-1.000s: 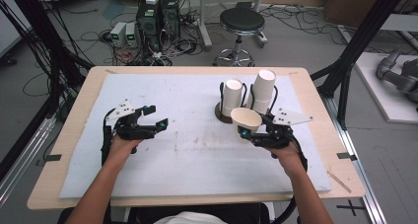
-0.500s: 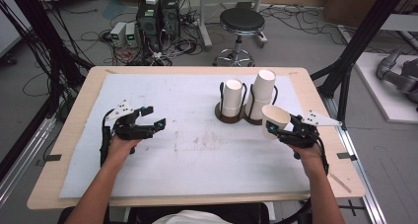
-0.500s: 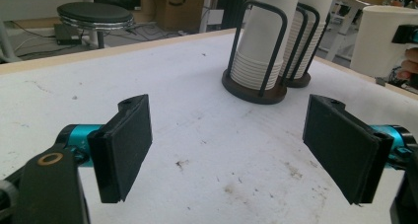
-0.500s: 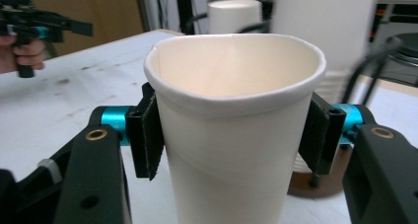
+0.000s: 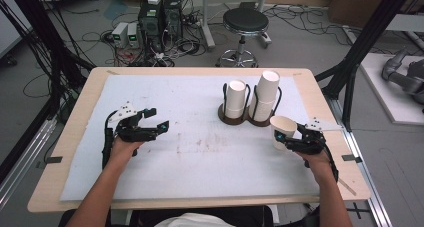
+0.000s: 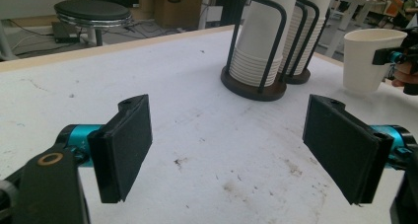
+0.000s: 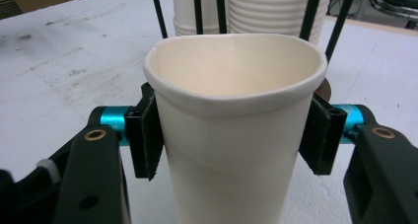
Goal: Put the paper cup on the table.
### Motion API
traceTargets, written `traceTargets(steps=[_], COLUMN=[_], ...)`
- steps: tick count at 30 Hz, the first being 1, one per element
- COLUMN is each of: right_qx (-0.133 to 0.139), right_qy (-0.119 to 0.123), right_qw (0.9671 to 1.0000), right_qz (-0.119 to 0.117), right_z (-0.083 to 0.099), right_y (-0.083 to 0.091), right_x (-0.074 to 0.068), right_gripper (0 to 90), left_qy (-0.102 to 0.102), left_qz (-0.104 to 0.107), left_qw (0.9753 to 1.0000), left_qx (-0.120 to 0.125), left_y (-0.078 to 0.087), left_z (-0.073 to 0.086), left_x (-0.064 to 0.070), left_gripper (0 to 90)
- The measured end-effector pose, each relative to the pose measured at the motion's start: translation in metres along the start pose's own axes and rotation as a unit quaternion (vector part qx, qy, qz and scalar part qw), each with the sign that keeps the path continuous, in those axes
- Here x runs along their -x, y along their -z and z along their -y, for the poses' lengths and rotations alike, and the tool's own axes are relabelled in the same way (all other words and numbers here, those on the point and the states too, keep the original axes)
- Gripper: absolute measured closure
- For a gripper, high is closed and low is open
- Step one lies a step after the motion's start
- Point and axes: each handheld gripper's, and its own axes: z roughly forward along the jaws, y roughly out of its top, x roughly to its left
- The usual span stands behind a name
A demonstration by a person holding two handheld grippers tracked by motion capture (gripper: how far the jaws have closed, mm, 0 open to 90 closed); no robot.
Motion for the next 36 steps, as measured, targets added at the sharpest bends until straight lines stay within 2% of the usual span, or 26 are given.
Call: traceTargets(steps=[3,8,14,17,19,36], right_qx=[-0.011,-0.018,-0.021,-0.029,-0.036,-0.056], right_qy=[-0.007,-0.007,-0.018,-0.029,-0.032,-0.006], right_qw=[0.9999,0.9998,0.9996,0.9991,0.9988,0.9984], right_qz=[0.000,-0.003,-0.002,0.012,0.010,0.004], right_z=[0.003,0.005,0.009,0.012,0.013,0.016], right_y=[-0.003,-0.002,0.002,0.003,0.004,0.026], right_x=[0.003,0.004,0.003,0.003,0.004,-0.007], right_gripper=[37.3,36.1,28.3,20.1,20.1,20.1], left_qy=[0.000,-0.001,0.001,0.003,0.003,0.003], left_qz=[-0.001,-0.003,-0.001,0.000,0.000,0.000], left_qw=[1.0000,1.0000,1.0000,1.0000,1.0000,1.0000], left_qx=[-0.003,-0.004,-0.008,-0.008,-0.008,-0.009], left_y=[-0.001,0.000,-0.001,-0.001,-0.001,-0.001], left_z=[0.000,0.000,0.001,0.001,0.001,0.001], left_x=[0.000,0.000,0.000,-0.001,-0.001,-0.001], left_gripper=[19.2,19.2,19.2,19.2,19.2,19.2])
